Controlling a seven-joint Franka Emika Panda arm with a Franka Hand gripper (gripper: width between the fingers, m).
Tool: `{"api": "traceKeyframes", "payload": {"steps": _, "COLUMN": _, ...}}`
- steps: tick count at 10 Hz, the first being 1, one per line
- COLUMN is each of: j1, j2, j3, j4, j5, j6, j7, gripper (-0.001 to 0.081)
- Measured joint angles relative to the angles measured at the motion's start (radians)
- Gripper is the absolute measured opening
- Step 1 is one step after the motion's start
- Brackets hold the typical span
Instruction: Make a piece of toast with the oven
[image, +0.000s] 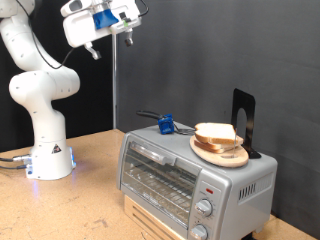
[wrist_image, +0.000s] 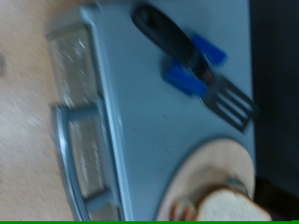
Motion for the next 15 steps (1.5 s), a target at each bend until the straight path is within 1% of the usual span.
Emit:
{"api": "traceKeyframes", "payload": {"steps": 1, "j1": -0.001, "j2": 0.039, "j3": 0.005, "j4": -0.005, "j5": 0.005, "j6": 0.08, "j7": 0.044, "gripper": 0.0809}}
{"api": "traceKeyframes", "payload": {"steps": 2, "j1": -0.017, "j2": 0.087, "j3": 0.032, "j4": -0.002, "j5": 0.005, "j6": 0.132, "j7": 0.094, "gripper": 0.0809}}
{"api": "traceKeyframes", "payload": {"steps": 3, "j1": -0.016, "j2": 0.077, "j3": 0.027, "j4": -0.002, "j5": 0.005, "j6": 0.118, "j7": 0.073, "gripper": 0.0809}}
{"api": "traceKeyframes", "payload": {"steps": 4, "j1": 0.002, "j2": 0.064, "j3": 0.005, "j4": 0.002, "j5": 0.019, "j6": 0.063, "j7": -0.021, "gripper": 0.0809}}
{"api": "traceKeyframes", "payload": {"steps": 5, "j1": 0.034, "j2": 0.054, "j3": -0.034, "j4": 0.006, "j5": 0.045, "j6": 0.004, "j7": -0.125, "gripper": 0.0809}}
{"api": "traceKeyframes", "payload": {"steps": 6, "j1": 0.064, "j2": 0.057, "j3": -0.071, "j4": 0.009, "j5": 0.077, "j6": -0.017, "j7": -0.208, "gripper": 0.0809}}
{"api": "traceKeyframes", "payload": {"steps": 7, "j1": 0.085, "j2": 0.075, "j3": -0.096, "j4": 0.008, "j5": 0.096, "j6": 0.013, "j7": -0.266, "gripper": 0.0809}}
{"api": "traceKeyframes", "payload": {"steps": 8, "j1": 0.093, "j2": 0.107, "j3": -0.102, "j4": 0.003, "j5": 0.101, "j6": 0.082, "j7": -0.293, "gripper": 0.0809}}
{"api": "traceKeyframes", "payload": {"steps": 9, "j1": 0.095, "j2": 0.146, "j3": -0.102, "j4": -0.001, "j5": 0.101, "j6": 0.143, "j7": -0.31, "gripper": 0.0809}}
{"api": "traceKeyframes", "payload": {"steps": 10, "j1": 0.095, "j2": 0.187, "j3": -0.102, "j4": -0.001, "j5": 0.101, "j6": 0.181, "j7": -0.322, "gripper": 0.0809}}
{"api": "traceKeyframes", "payload": {"steps": 13, "j1": 0.095, "j2": 0.309, "j3": -0.109, "j4": -0.003, "j5": 0.1, "j6": 0.254, "j7": -0.382, "gripper": 0.0809}}
{"api": "traceKeyframes", "payload": {"steps": 15, "j1": 0.096, "j2": 0.375, "j3": -0.111, "j4": -0.003, "j5": 0.131, "j6": 0.313, "j7": -0.406, "gripper": 0.0809}}
